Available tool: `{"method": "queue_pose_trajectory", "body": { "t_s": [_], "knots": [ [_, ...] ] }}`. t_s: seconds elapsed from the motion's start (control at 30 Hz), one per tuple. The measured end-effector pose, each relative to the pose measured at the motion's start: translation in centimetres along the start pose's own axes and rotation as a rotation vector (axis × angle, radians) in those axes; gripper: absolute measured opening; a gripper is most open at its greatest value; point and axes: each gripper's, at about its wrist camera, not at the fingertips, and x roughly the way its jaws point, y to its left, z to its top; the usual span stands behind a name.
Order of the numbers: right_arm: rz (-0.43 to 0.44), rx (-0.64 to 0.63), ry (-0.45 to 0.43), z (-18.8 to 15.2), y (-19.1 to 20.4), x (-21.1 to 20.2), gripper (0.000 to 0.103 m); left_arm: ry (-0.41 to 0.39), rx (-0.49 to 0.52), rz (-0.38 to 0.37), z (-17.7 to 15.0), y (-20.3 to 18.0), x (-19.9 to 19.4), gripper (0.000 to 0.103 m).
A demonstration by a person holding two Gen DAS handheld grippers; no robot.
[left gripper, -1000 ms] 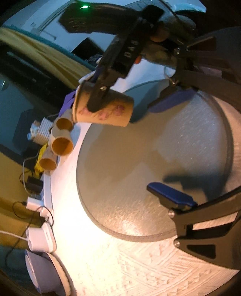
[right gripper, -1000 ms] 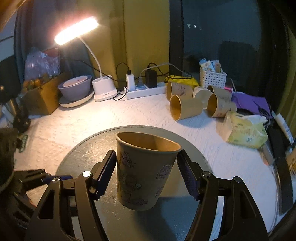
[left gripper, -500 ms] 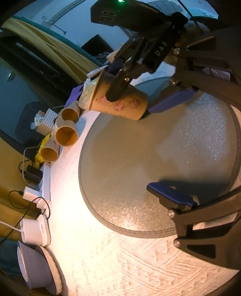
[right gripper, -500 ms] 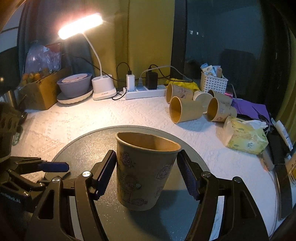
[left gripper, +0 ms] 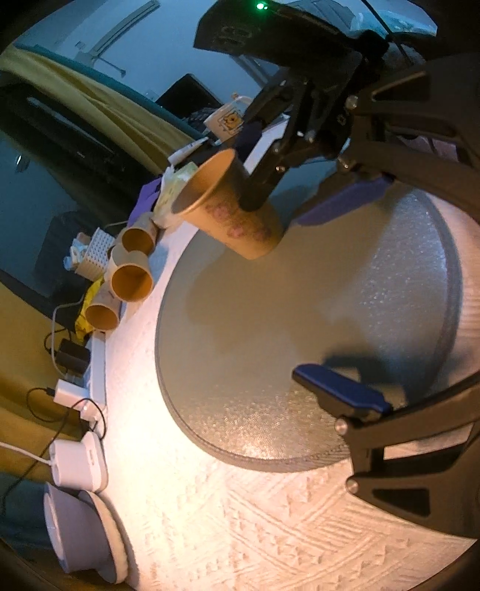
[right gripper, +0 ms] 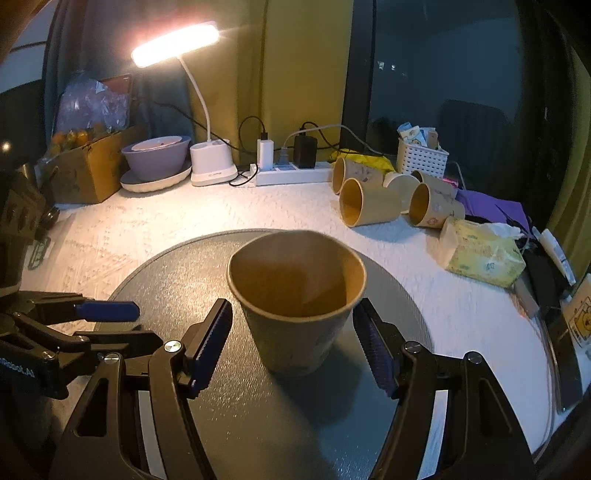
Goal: Flip cup upright
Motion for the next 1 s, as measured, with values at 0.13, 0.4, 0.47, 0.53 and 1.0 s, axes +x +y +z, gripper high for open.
{"method": "queue_pose_trajectory", "body": {
  "t_s": [0.13,0.4,0.47,0.53,1.0],
  "knots": [
    [-0.004,0.012,0.007,-0.4,0.2,-0.3,0.078,-0.025,0.029,0.021,-0.4,-0.5,-0.9,0.079],
    [0.004,0.027,0.001,-1.4,0.6,-1.8,0.078,-0.084,0.1,0.074,-1.5,-1.8,-2.8,0.079],
    [0.0,0.032,-0.002,-1.7,0.6,-2.4,0.078,-0.099,0.119,0.087,-1.7,-2.2,-3.3,0.079],
    [-0.001,0.038,-0.005,-1.9,0.6,-2.9,0.078,-0.125,0.137,0.106,-1.9,-2.6,-4.0,0.079],
    [-0.024,0.06,-0.046,-3.0,1.6,-7.7,0.078,-0.287,0.192,0.161,-2.7,-4.9,-9.1,0.079]
  ]
}}
